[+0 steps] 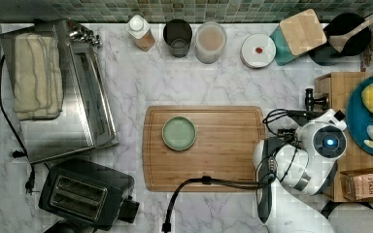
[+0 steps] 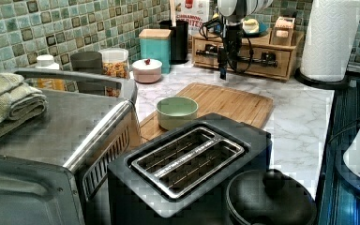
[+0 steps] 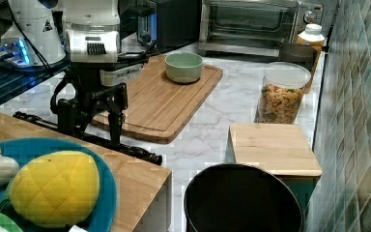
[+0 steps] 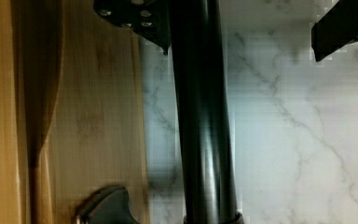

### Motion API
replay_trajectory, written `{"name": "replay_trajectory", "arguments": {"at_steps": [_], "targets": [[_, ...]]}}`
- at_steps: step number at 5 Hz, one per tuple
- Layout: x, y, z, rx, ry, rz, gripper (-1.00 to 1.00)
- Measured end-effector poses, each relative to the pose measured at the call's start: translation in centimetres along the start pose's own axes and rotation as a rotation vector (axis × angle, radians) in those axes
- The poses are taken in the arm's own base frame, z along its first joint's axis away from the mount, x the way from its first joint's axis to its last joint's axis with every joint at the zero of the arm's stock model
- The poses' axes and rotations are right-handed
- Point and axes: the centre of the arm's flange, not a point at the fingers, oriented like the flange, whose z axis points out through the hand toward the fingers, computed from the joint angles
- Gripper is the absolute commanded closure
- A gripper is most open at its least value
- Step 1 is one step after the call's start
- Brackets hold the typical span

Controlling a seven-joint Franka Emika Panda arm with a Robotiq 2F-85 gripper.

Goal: Open the drawer.

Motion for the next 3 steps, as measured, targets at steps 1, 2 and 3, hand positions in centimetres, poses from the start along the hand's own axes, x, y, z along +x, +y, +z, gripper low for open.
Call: {"name": "replay_trajectory", "arguments": {"at_steps": [1,2,3], "targets": [[-0.5,-1.0,-1.2,0.026,0.003,0.013,-1.00],[-0.9,-2.5,-2.3,0.100,0.033,0.098,-1.00],[-0.9,-4.8,-2.8,0.117,0.034,0.072,-1.00]]}}
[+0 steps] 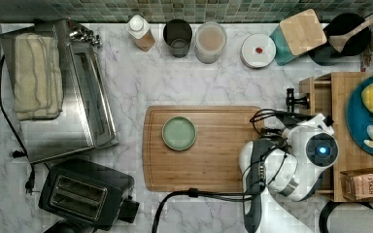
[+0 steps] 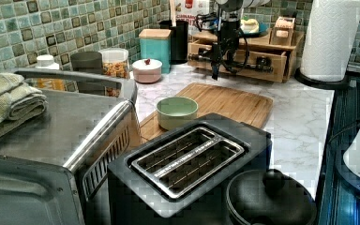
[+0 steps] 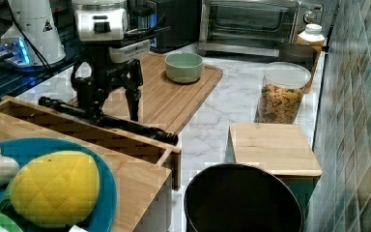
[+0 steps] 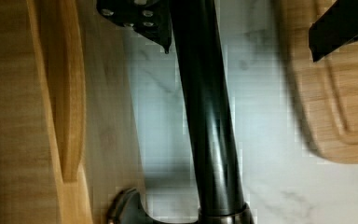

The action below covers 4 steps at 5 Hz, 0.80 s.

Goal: Open the drawer.

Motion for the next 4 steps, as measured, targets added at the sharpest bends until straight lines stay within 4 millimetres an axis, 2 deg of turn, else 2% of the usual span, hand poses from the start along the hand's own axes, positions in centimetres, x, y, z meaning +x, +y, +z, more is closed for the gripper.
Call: {"name": "replay_trajectory", "arguments": {"at_steps": [1,2,3,4], "targets": [[-0.3,-2.2,0.2,0.009,-0.010,-0.034,-1.00],[-0.5,-4.7,-0.5,0.017,-0.036,0.019,-1.00],[-0.8,-9.0,-1.3,0.034,-0.062,0.050,-1.00],[-1.1,-13.6,-1.5,0.045,-0.068,-0.001,-1.00]]}}
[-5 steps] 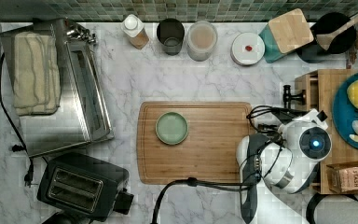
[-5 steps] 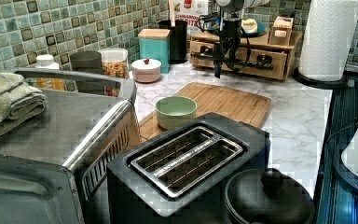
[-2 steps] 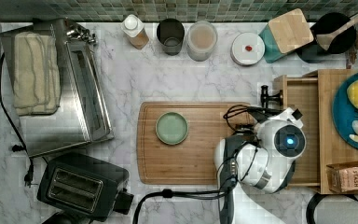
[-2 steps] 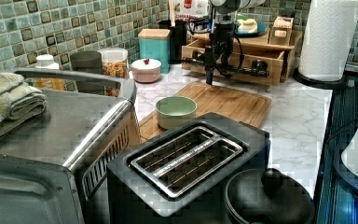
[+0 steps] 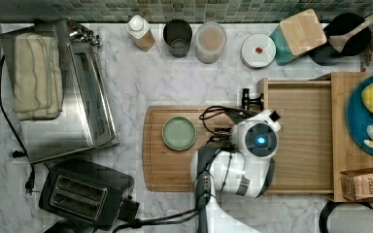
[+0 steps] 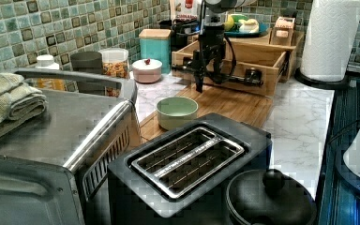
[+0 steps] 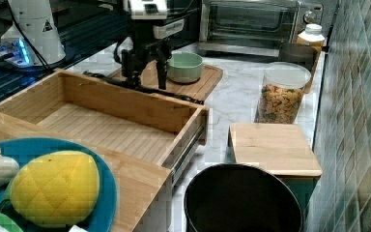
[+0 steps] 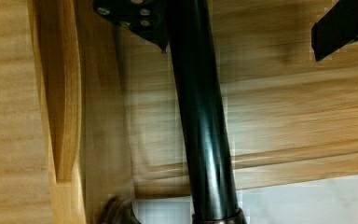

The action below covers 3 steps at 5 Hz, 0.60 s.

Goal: Open the drawer.

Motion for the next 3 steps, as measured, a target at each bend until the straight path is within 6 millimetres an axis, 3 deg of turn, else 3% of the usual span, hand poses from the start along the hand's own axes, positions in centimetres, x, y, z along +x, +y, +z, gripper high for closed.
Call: {"name": "replay_trajectory", "arguments": {"at_steps": [3], "targets": [[-0.32,-0.32,-0.38,0.001,0.002,0.003,-1.00]]}}
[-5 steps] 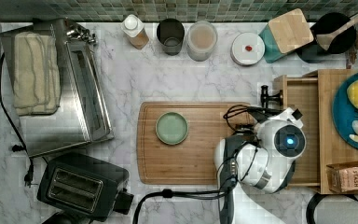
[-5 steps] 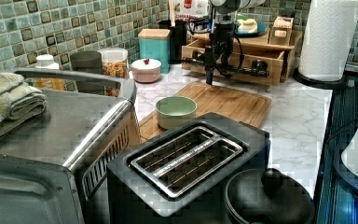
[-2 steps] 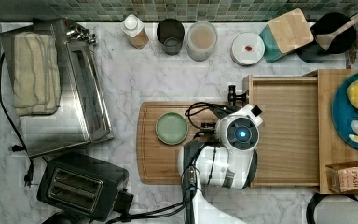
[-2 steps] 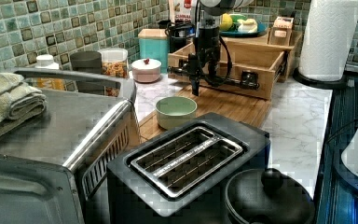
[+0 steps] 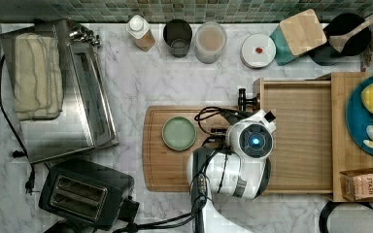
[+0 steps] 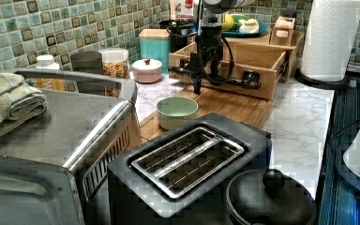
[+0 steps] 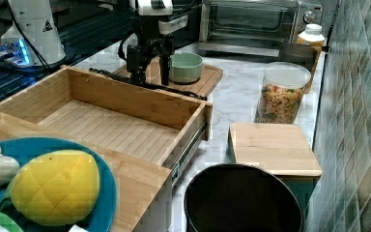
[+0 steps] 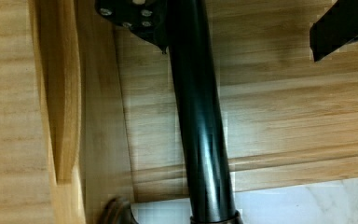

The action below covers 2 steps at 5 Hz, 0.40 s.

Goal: Open the drawer.

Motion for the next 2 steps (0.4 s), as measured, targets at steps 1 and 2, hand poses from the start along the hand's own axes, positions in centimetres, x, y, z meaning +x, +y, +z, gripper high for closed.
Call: {"name": "replay_trajectory", "arguments": {"at_steps": [1,2], "targets": [[0.02,-0.12,0.01,0.007,0.002,0.007,-1.00],[-0.02,-0.09,0.06,0.007,0.003,0.008,-1.00]]}}
